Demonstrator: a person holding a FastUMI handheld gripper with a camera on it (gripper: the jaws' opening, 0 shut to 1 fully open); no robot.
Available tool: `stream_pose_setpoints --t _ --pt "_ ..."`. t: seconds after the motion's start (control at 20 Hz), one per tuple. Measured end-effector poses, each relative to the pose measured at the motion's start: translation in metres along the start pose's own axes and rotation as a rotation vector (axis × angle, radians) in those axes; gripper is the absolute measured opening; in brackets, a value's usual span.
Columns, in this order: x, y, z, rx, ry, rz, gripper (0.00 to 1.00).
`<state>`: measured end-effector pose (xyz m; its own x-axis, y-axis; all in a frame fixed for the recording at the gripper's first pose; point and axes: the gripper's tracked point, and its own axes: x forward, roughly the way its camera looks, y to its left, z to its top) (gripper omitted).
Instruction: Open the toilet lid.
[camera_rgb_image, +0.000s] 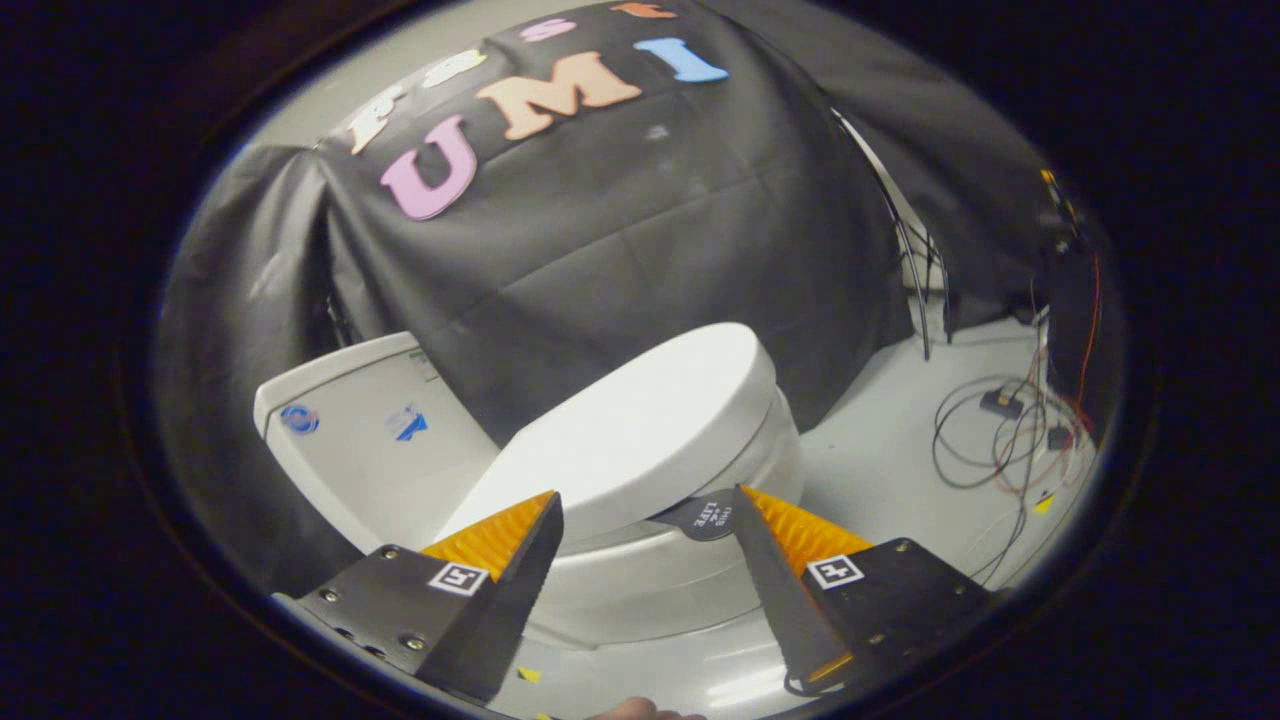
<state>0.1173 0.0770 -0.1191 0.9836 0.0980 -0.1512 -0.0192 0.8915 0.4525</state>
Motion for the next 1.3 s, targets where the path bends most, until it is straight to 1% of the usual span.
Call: stream_pose_setpoints --t 0.05,0.1,0.15,0.2,0.25,0.35,0.5,0.55,0.6,0.65,0.7,0.8,0.85,0.9,0.95,1.0,1.1,1.15,1.2,1.25,1.3 --pt "0.006 -0.004 0.001 0.057 -0.008 -0.003 1.00" --pt "0.010 -0.006 0.003 0.130 -0.033 -0.002 0.98" --pt "0.014 -0.009 0.010 0.209 -0.074 -0.001 0.98" --pt "0.014 -0.018 0.018 0.282 -0.108 -0.018 0.97" --pt "0.013 -0.027 0.022 0.339 -0.120 -0.033 0.97" --pt "0.009 -0.046 0.015 0.413 -0.125 -0.083 0.96" --pt "0.004 -0.058 0.012 0.593 -0.152 -0.095 0.96" --pt "0.007 -0.064 0.007 0.654 -0.145 -0.112 0.96" --pt "0.010 -0.065 -0.003 0.687 -0.128 -0.108 0.88" --pt "0.013 -0.066 -0.014 0.689 -0.101 -0.114 0.79" --pt "0.016 -0.061 -0.022 0.693 -0.072 -0.086 0.71" --pt "0.024 -0.050 -0.026 0.698 -0.061 -0.051 0.71" --pt "0.027 -0.051 -0.022 0.697 -0.061 -0.038 0.54" --pt "0.029 -0.061 -0.024 0.704 -0.069 -0.075 0.36" --pt "0.033 -0.066 -0.018 0.741 -0.094 -0.074 0.36" --pt "0.034 -0.052 -0.010 0.804 -0.101 -0.007 0.36" --pt "0.040 -0.040 0.000 0.853 -0.123 0.076 0.36" --pt "0.061 -0.044 -0.009 0.846 -0.073 0.018 0.25" --pt "0.042 -0.053 -0.023 0.836 -0.055 0.015 0.13" --pt "0.048 -0.063 -0.019 0.844 -0.089 -0.010 0.02" --pt "0.048 -0.056 -0.014 0.864 -0.095 -0.001 0.01"
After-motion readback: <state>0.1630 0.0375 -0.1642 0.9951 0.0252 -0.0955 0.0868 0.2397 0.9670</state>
